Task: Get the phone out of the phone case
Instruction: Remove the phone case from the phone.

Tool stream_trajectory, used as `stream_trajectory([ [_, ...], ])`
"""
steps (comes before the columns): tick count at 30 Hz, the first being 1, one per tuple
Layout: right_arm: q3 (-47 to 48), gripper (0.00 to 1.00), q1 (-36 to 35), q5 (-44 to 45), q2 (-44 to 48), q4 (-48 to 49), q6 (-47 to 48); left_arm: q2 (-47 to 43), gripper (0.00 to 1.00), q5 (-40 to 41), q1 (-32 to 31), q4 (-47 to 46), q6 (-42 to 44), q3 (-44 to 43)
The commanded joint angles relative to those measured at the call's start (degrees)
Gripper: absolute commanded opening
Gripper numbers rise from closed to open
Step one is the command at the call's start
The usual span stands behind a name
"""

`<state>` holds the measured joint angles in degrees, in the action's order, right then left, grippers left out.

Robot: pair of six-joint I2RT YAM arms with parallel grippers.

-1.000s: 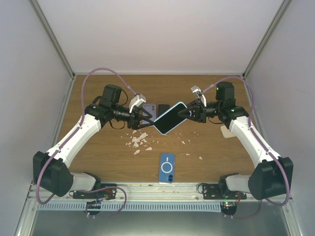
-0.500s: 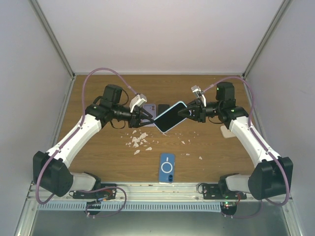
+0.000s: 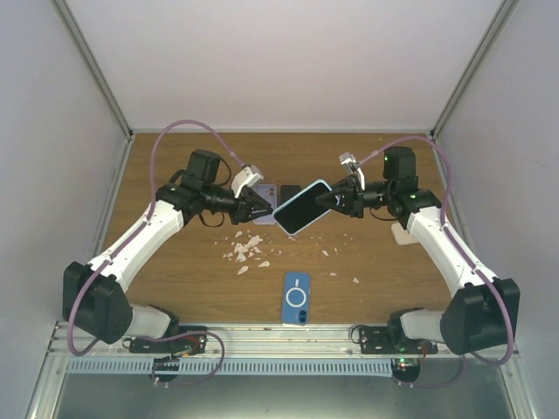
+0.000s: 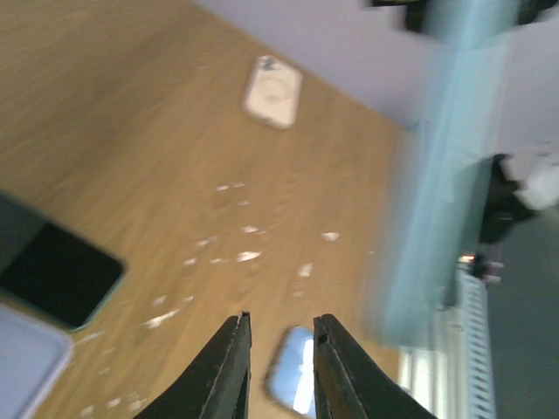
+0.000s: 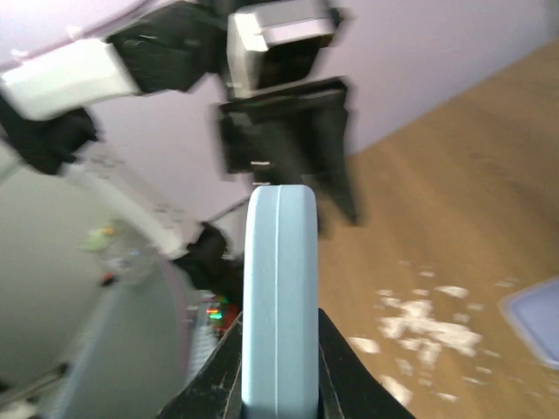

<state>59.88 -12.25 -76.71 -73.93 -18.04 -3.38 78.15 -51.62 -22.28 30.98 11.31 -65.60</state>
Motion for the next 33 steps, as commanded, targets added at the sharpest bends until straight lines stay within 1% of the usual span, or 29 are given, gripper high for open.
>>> stream_trajectory([
  [1,1.6,0.01,-1.5,-16.1,2.6,-0.9,0.5,2.4,0.21,9.7,0.6,-3.5,-0.3,-0.1],
  [5,1.9,0.01,-1.6,-15.6,2.6,-1.1,0.6,2.6,0.2,9.0,0.6,-3.5,-0.4,-0.3],
  [11,2.6,0.0,-1.6,-15.7,2.1,-1.0,0.2,1.1,0.25,2.9,0.7,-3.2,0.1,0.0],
  [14,2.6,0.01,-1.5,-14.2,2.4,-1.0,0.0,0.0,0.33,-4.8,2.1,-2.5,0.7,-0.3],
  [18,1.9,0.01,-0.9,-13.8,2.6,0.3,-1.3,-3.0,0.41,-15.6,5.5,-3.7,0.6,1.0],
  [23,1.8,0.01,-0.8,-13.5,2.5,0.9,-1.7,-7.2,0.5,-21.7,5.9,-2.6,3.7,2.1],
  [25,1.7,0.01,-0.8,-13.4,2.5,1.0,-1.6,-7.9,0.52,-21.5,5.0,-2.4,3.6,2.5],
  [27,1.7,0.01,-0.9,-13.5,2.4,1.1,-1.6,-8.1,0.53,-18.8,2.8,-1.5,4.4,2.2],
  [29,1.6,0.01,-1.0,-13.5,2.4,1.0,-1.6,-7.9,0.53,-17.3,1.2,-1.4,4.6,2.1],
  [33,1.9,0.0,-1.1,-13.5,2.5,0.6,-1.3,-7.0,0.52,-16.7,0.3,-0.8,4.9,1.3],
])
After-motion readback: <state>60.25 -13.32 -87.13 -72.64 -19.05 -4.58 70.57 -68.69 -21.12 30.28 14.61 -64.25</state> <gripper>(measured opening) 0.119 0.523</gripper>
